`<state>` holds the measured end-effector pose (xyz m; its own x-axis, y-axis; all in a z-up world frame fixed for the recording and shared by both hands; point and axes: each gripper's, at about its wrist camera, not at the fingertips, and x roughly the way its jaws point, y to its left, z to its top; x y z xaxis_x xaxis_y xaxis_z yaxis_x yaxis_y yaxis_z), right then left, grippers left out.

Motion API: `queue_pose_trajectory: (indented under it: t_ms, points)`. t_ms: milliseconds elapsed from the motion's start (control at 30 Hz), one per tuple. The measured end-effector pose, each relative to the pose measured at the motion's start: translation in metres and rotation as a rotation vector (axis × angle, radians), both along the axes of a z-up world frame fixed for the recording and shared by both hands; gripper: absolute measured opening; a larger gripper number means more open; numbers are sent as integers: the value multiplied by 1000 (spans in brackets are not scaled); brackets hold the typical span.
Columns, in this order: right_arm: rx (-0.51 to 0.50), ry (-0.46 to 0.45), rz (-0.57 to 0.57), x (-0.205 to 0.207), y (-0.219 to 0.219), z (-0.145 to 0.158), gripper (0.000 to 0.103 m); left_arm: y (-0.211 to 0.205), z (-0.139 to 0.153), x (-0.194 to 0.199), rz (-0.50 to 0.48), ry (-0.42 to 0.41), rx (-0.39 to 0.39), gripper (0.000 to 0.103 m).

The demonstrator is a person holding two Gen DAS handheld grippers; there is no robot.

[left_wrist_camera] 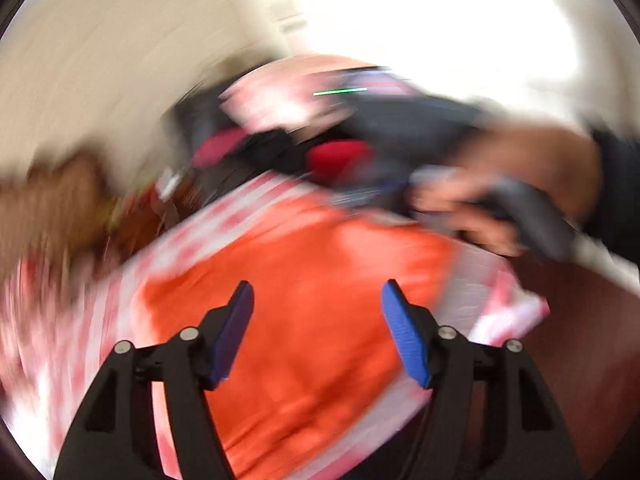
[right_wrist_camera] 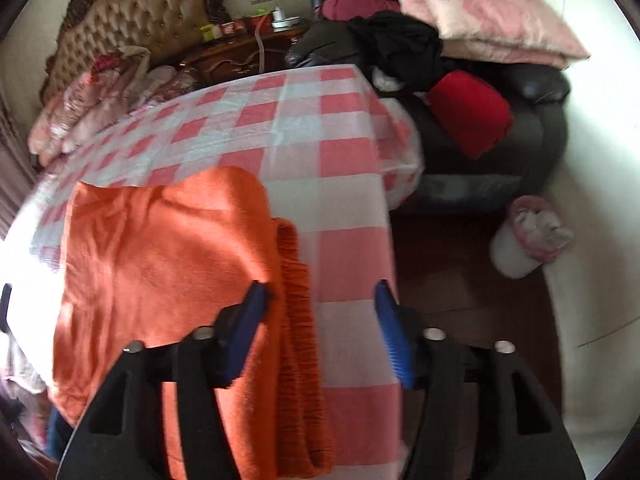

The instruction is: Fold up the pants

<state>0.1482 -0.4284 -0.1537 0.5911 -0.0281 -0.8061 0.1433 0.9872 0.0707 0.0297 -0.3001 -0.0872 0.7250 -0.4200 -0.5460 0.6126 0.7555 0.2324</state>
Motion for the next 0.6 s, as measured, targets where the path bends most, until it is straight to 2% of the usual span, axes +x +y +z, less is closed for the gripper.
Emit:
queue_pose_trajectory:
  t_ms: [33,100,167,200,267,367,433,500,600]
  points:
    - [13,-15,-6,0,-2,3,64,34,2,23,108,76,-60,67]
    - [61,-47,-14,5,-6,10,68,85,-5,59,251,214,-156,66]
    - [113,-59,-9,17,-6,15,71,126,-16,94,313,351,-248,66]
    - [120,-49,-1,25,-4,15,71,141,-20,105,334,392,-293,66]
    - [123,-21,-7,38,-2,12,71,168,-31,121,333,454,-375,66]
    - [149,33,-18,54,0,0,71,186,-45,155,332,579,-501,66]
    - [117,63,-25,60,2,-10,70,187,-57,177,301,673,-561,66]
    - [122,58,-30,58,2,-19,69,182,-68,189,282,742,-578,65]
    - [176,29,-55,51,-4,-28,69,173,-78,200,264,790,-561,38]
